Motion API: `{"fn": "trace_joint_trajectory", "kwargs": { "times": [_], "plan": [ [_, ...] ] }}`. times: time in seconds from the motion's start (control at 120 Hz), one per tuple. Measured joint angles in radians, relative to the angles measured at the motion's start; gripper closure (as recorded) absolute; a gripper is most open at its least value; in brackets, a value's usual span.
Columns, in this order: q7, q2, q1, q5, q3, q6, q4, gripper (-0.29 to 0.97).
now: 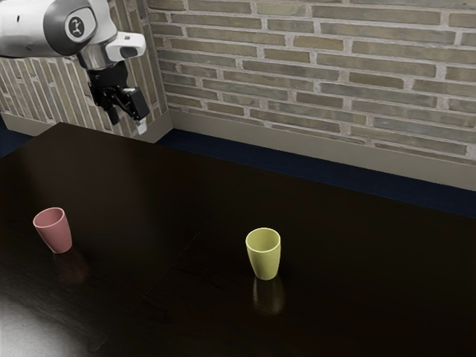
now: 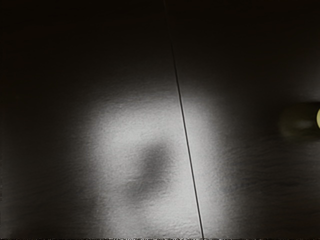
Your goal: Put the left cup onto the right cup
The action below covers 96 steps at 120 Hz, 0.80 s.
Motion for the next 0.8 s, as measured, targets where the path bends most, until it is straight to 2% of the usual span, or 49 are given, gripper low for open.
{"fn": "trace_joint_trajectory", "kwargs": {
  "times": [0.242,0.517,0.8],
  "plan": [
    [-0.001,-0.009,-0.004,-0.002,0.008,-0.007,-0.054,0.00],
    [-0.002,-0.095,-0.007,0.003,0.034,-0.003,-0.203,0.00],
    [-0.009,-0.167,0.019,0.026,0.103,0.038,-0.330,0.00]
  ]
}}
